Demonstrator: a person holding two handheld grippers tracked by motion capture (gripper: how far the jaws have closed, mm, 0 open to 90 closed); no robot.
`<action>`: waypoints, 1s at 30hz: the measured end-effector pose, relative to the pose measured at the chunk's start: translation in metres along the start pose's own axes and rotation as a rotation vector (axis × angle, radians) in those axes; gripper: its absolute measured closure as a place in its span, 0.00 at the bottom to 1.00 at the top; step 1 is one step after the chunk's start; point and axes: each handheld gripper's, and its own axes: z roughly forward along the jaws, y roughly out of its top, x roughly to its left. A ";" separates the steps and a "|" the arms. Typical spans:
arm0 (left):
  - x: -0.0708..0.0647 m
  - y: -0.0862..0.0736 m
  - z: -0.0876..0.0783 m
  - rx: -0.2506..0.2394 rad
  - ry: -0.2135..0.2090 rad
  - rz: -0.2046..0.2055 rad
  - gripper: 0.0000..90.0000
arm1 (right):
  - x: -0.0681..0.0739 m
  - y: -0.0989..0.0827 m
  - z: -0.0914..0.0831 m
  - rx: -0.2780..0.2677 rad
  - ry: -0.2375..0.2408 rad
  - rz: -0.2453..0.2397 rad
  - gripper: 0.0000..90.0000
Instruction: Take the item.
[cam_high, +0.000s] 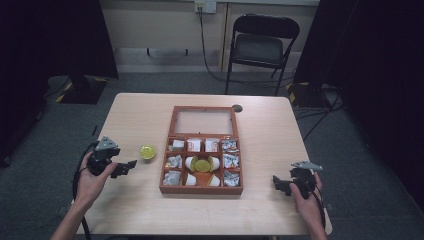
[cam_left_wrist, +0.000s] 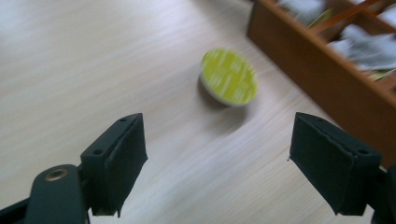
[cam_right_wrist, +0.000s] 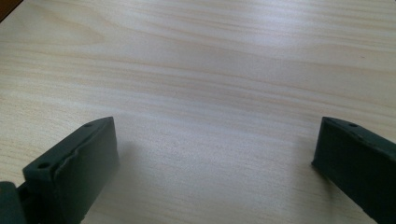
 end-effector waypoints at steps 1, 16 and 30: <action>0.003 -0.006 0.002 0.026 0.008 -0.050 0.20 | 0.000 0.000 0.000 0.000 0.000 0.000 0.00; 0.029 -0.054 0.023 0.095 0.095 -0.118 0.20 | 0.000 0.000 0.000 0.001 -0.001 0.002 0.00; 0.026 -0.068 0.023 -0.001 0.127 -0.134 0.13 | 0.000 0.000 0.000 0.001 0.000 0.002 0.00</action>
